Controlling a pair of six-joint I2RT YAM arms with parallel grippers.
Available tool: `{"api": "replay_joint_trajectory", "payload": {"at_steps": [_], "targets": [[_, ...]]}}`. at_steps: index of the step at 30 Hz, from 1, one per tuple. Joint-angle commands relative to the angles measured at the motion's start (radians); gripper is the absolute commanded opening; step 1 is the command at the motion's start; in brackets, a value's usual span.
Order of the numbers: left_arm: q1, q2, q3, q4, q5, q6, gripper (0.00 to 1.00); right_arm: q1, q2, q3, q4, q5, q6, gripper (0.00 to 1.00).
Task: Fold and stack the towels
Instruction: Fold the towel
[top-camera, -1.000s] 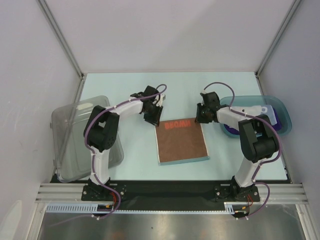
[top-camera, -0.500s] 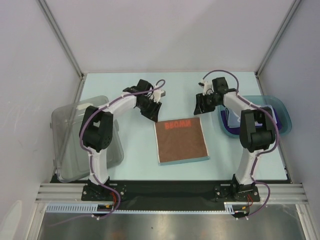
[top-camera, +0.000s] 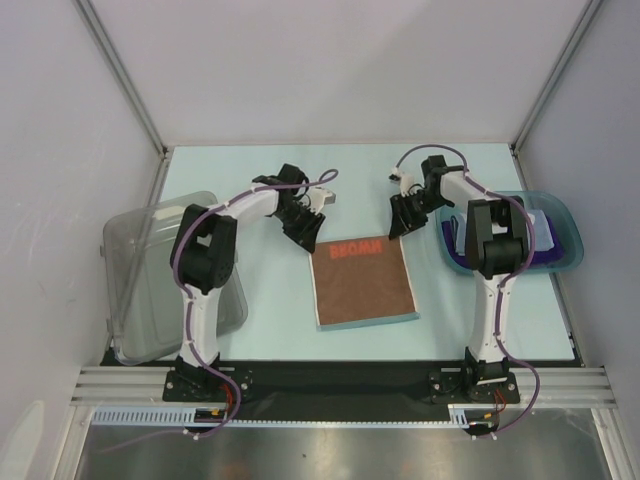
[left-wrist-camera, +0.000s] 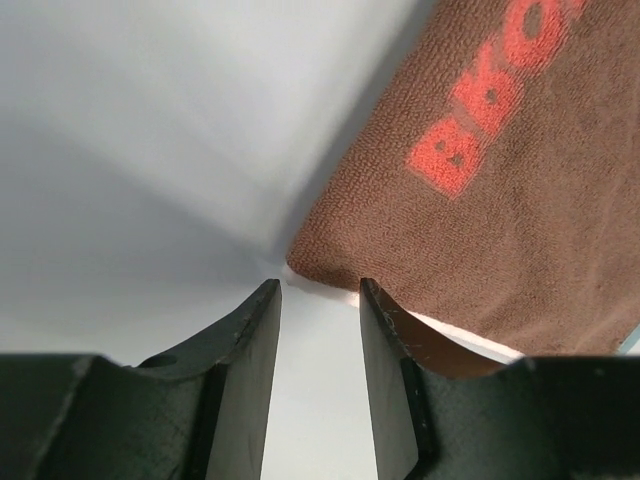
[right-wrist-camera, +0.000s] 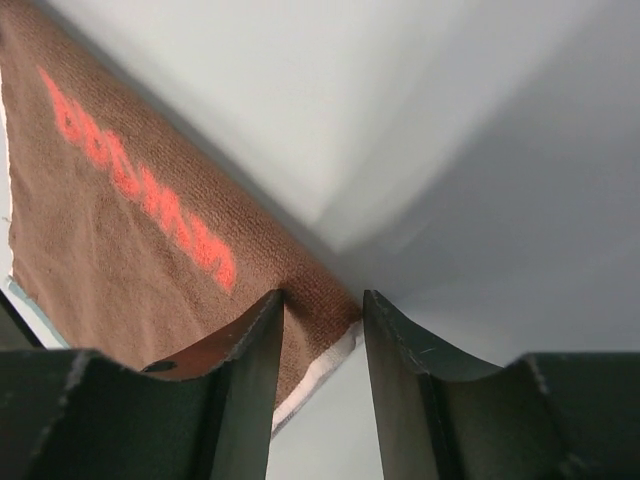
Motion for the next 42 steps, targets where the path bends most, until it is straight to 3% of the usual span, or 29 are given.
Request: {"api": "replay_joint_trajectory", "payload": {"at_steps": [1,17,20,21,22,35,42], "targets": [[0.003,0.011,0.05,-0.019,0.023,0.053,0.43,-0.01,0.021,0.043,-0.064,-0.025,-0.064,0.43],[0.003,0.103,0.162,-0.087,0.026,0.079,0.35,-0.048,0.064,0.085,-0.072,-0.046,-0.07,0.19],[0.003,0.106,0.164,-0.091,0.014,0.087,0.24,-0.054,0.067,0.083,-0.069,-0.049,-0.071,0.08],[0.005,0.108,0.167,-0.087,0.008,0.085,0.16,-0.054,0.067,0.085,-0.069,-0.052,-0.068,0.04],[0.005,0.115,0.173,-0.085,0.001,0.084,0.0,-0.056,0.067,0.086,-0.069,-0.055,-0.068,0.0],[0.066,0.198,0.423,-0.076,0.001,0.056,0.0,-0.051,0.005,0.043,0.153,-0.045,0.076,0.0],[0.067,0.151,0.431,-0.084,-0.031,0.07,0.0,-0.062,-0.087,-0.035,0.261,0.061,0.091,0.0]]}}
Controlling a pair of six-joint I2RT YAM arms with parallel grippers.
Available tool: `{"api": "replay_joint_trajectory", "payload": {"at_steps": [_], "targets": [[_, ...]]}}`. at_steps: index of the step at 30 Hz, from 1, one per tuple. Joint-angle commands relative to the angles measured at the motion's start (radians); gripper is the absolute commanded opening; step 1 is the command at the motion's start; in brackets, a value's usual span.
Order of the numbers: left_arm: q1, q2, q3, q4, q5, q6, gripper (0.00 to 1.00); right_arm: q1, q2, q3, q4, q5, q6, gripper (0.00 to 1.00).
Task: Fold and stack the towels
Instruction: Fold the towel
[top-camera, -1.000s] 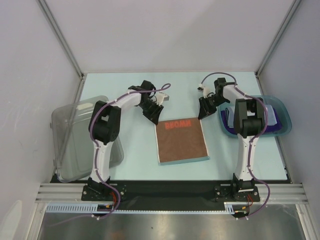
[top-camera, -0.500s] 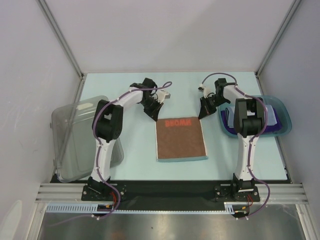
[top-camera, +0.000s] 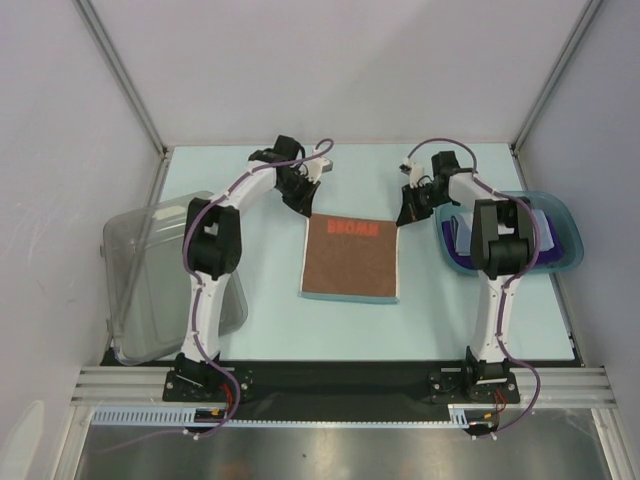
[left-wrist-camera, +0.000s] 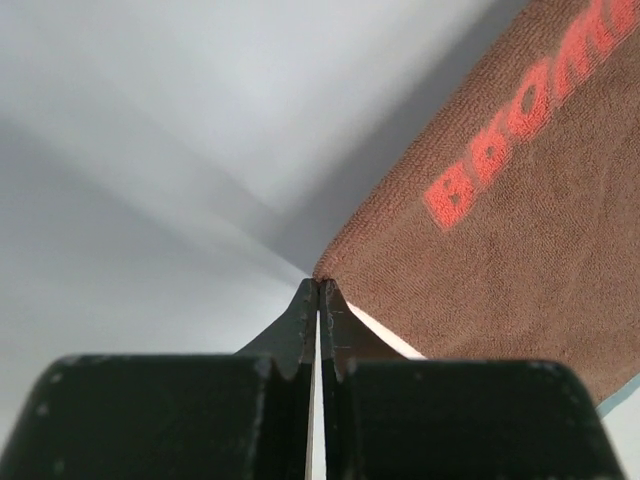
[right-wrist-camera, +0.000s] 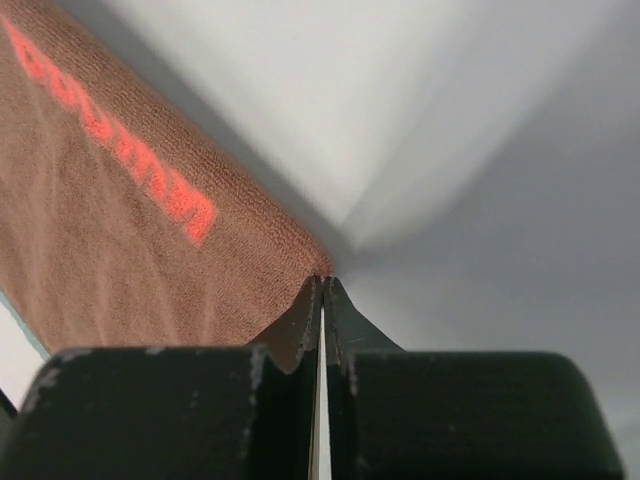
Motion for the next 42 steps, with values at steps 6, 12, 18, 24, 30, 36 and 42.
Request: {"api": "replay_joint_trajectory", "payload": {"at_steps": [6,12,18,24,30,36,42], "targets": [[0.001,-0.147,-0.064,0.028,-0.024,0.029,0.0,0.007,-0.244,-0.17,0.19,0.084,0.06,0.0],[-0.001,-0.24,-0.153,0.04,-0.012,0.015,0.0,0.061,-0.386,-0.308,0.248,0.152,0.102,0.0],[-0.01,-0.374,-0.331,0.095,-0.01,-0.012,0.0,0.094,-0.53,-0.412,0.247,0.236,0.143,0.0],[-0.035,-0.535,-0.561,0.167,0.004,-0.054,0.0,0.17,-0.656,-0.543,0.219,0.382,0.273,0.0],[-0.07,-0.673,-0.771,0.223,-0.005,-0.103,0.0,0.228,-0.789,-0.69,0.182,0.45,0.367,0.0],[-0.134,-0.754,-0.873,0.229,-0.044,-0.138,0.0,0.245,-0.841,-0.794,0.193,0.442,0.467,0.0],[-0.168,-0.797,-0.926,0.226,-0.079,-0.164,0.0,0.297,-0.895,-0.851,0.196,0.454,0.523,0.0]]}}
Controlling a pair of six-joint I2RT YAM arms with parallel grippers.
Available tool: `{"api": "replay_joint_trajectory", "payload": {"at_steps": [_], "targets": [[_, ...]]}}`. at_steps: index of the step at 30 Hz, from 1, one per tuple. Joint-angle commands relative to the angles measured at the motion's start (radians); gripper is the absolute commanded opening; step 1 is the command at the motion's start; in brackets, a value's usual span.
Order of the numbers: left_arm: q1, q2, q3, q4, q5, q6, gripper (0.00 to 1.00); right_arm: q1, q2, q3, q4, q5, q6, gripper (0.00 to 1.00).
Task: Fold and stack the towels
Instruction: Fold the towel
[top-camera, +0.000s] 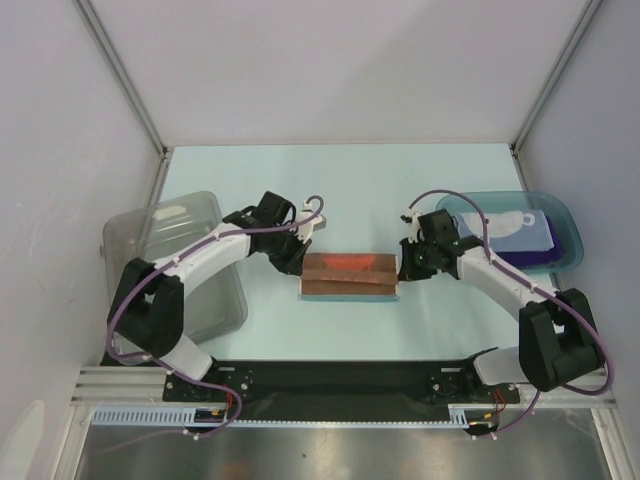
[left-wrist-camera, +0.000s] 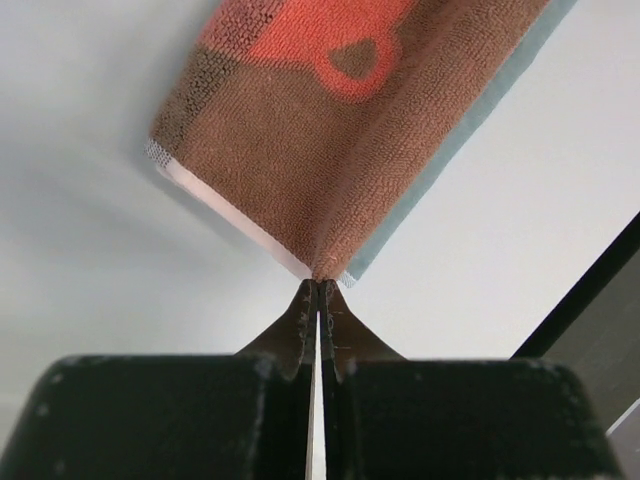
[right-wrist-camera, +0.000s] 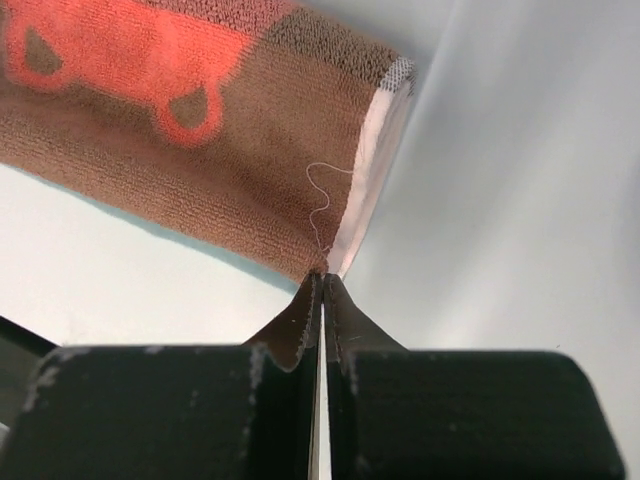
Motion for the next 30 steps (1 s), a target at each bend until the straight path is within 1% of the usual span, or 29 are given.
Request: {"api": "replay_joint_trajectory", "payload": {"at_steps": [1,9,13,14,15,16,17,18,19,20,21,22,23,25,27,28,30], "targets": [[-0.011,-0.061,-0.025,0.014,-0.047,-0.029,0.0,0.029,-0.056,-0.02,0.001,0.04,0.063,0.0],[-0.035,-0.057,-0.082,0.015,-0.056,-0.046,0.0,0.061,-0.077,-0.053,-0.038,0.083,0.107,0.0],[-0.05,-0.039,-0.095,0.021,-0.056,-0.053,0.0,0.067,-0.057,-0.057,-0.045,0.091,0.124,0.0],[-0.058,-0.03,-0.096,0.02,-0.058,-0.056,0.0,0.07,-0.047,-0.057,-0.048,0.097,0.127,0.02],[-0.063,-0.027,-0.096,0.015,-0.062,-0.058,0.0,0.073,-0.041,-0.05,-0.059,0.107,0.132,0.06],[-0.067,-0.024,-0.096,0.006,-0.071,-0.061,0.03,0.072,-0.039,-0.043,-0.068,0.117,0.144,0.09],[-0.075,-0.024,-0.095,0.002,-0.079,-0.063,0.15,0.073,-0.043,-0.039,-0.076,0.127,0.158,0.14],[-0.078,-0.031,-0.093,-0.003,-0.102,-0.072,0.2,0.073,-0.051,-0.036,-0.091,0.133,0.169,0.17],[-0.08,-0.036,-0.09,-0.017,-0.11,-0.076,0.2,0.073,-0.057,-0.03,-0.096,0.132,0.178,0.24],[-0.083,-0.042,-0.078,-0.022,-0.114,-0.082,0.22,0.073,-0.076,-0.027,-0.1,0.134,0.193,0.29],[-0.084,-0.054,-0.07,-0.022,-0.123,-0.107,0.25,0.073,-0.083,-0.02,-0.12,0.143,0.204,0.38],[-0.086,-0.063,-0.061,-0.023,-0.122,-0.113,0.28,0.073,-0.091,-0.007,-0.131,0.158,0.213,0.39],[-0.084,-0.079,-0.047,-0.034,-0.154,-0.128,0.3,0.073,-0.103,0.003,-0.146,0.161,0.222,0.38],[-0.086,-0.084,-0.004,-0.051,-0.163,-0.148,0.29,0.075,-0.116,0.027,-0.156,0.169,0.244,0.31],[-0.089,-0.085,0.019,-0.057,-0.165,-0.181,0.29,0.078,-0.138,0.03,-0.121,0.134,0.275,0.26],[-0.099,-0.087,0.03,-0.049,-0.151,-0.19,0.29,0.076,-0.143,0.02,-0.096,0.112,0.282,0.25],[-0.109,-0.079,0.03,0.0,-0.124,-0.222,0.29,0.078,-0.142,0.012,-0.036,0.068,0.313,0.22]]}}
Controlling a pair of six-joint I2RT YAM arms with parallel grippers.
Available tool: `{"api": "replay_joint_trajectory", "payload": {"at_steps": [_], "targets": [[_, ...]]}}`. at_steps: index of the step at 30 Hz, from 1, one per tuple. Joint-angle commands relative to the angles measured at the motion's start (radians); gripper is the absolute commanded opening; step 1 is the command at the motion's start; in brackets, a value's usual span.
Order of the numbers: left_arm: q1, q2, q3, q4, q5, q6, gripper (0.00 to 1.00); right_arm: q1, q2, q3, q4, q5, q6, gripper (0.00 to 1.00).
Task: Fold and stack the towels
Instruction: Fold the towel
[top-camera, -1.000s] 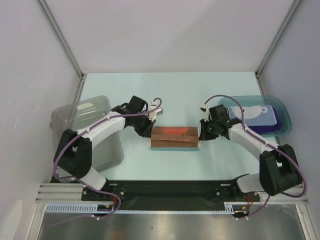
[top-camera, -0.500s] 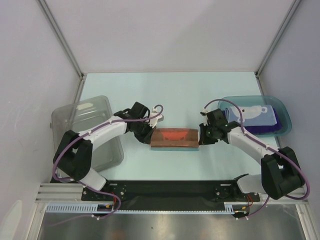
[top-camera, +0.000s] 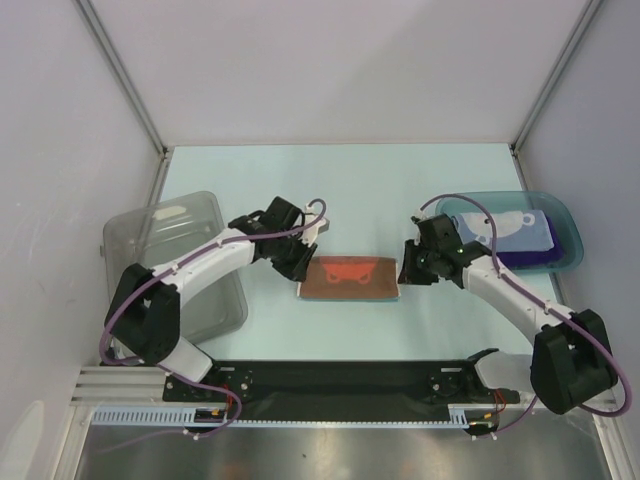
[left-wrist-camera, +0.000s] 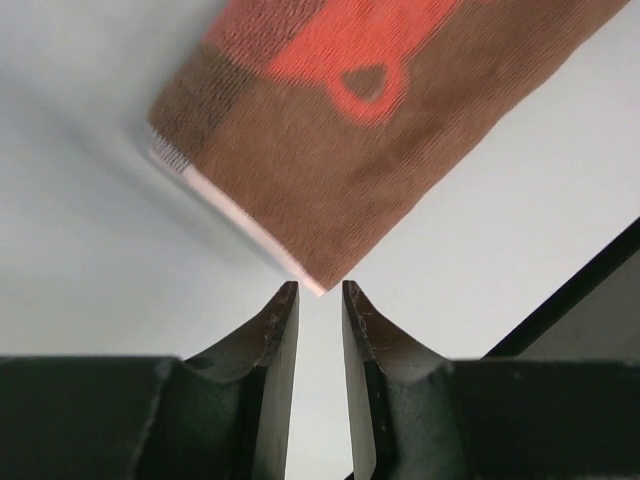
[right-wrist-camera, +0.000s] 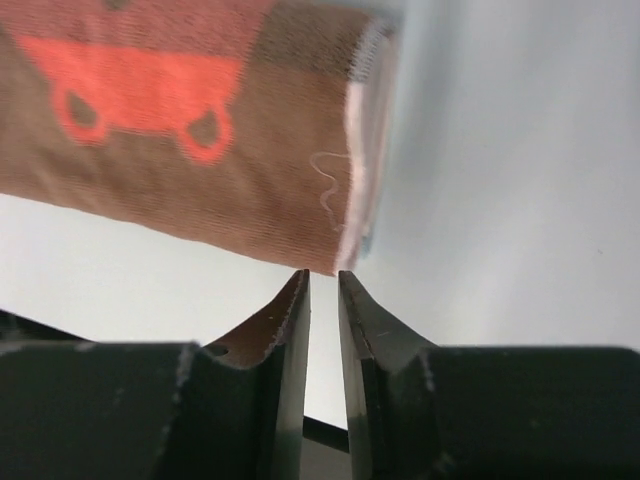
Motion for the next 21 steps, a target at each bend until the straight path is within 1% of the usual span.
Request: {"api": "replay_joint_trajectory", "payload": {"at_steps": [1,3,5,11,13,17,21], "targets": [[-0.026,-0.024,0.029,0.07,0.066,-0.078,0.29,0.007,-0.022,0.023,0.094,-0.065,0.074,0.21],[-0.029,-0.01,-0.003,0.148,0.111,-0.127,0.28,0.007,-0.017,-0.02,0.175,-0.108,0.103,0.21],[-0.035,0.018,-0.052,0.186,0.116,-0.156,0.27,0.009,-0.001,-0.065,0.235,-0.12,0.112,0.22],[-0.038,0.104,-0.141,0.276,0.085,-0.204,0.25,0.0,0.101,-0.145,0.356,-0.098,0.077,0.21],[-0.038,0.122,-0.15,0.293,0.074,-0.209,0.25,-0.002,0.122,-0.146,0.358,-0.073,0.068,0.2],[-0.038,0.128,-0.11,0.267,0.054,-0.229,0.24,-0.003,0.122,-0.1,0.28,-0.022,0.039,0.2],[-0.038,0.111,-0.029,0.194,0.01,-0.235,0.29,-0.003,0.072,-0.044,0.225,-0.019,0.026,0.2]]}}
